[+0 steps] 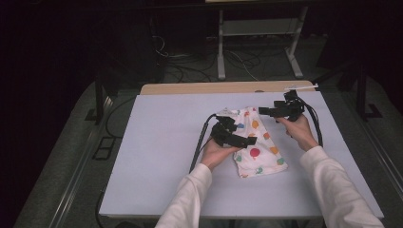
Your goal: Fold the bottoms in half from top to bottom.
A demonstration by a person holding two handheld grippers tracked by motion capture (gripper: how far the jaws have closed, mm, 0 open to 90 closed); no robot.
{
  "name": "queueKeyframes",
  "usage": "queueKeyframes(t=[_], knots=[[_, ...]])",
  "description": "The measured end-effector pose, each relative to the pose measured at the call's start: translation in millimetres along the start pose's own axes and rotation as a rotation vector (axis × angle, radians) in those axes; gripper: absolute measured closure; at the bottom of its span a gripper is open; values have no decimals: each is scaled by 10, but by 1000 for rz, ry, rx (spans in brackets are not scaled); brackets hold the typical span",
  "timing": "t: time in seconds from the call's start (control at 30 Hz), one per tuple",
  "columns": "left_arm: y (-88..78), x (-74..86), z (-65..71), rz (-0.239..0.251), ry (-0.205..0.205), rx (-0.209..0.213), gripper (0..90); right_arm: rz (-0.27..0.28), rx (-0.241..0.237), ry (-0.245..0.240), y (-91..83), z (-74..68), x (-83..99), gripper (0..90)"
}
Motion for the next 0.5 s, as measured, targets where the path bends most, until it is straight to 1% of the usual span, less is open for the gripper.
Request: queueKeyframes(t=[0.13, 0.2, 0.27, 0.43, 0.5], knots=[[-52, -68, -119, 18, 5, -28, 0, -9, 0, -1, 23, 3, 12, 0], [-78, -95, -200, 25, 11, -43, 0, -11, 0, -2, 27, 6, 13, 0], [-104, -117, -292, 31, -8, -54, 0, -15, 1, -1, 33, 12, 14, 0], [-141, -173, -471, 54, -66, -55, 0, -27, 1, 0, 44, 32, 1, 0], [-138, -200, -523, 54, -72, -59, 0, -30, 0, -1, 47, 39, -14, 0]])
Point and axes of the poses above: each handheld gripper's, and its own axes: y roughly forward along the jaws, x roughly out of its underside, z roughly to its right, the point moved 4 cm from there along y, roughly forward along the jaws, and after that the axes turned 10 degrees about -y, right-handed, at the moved point
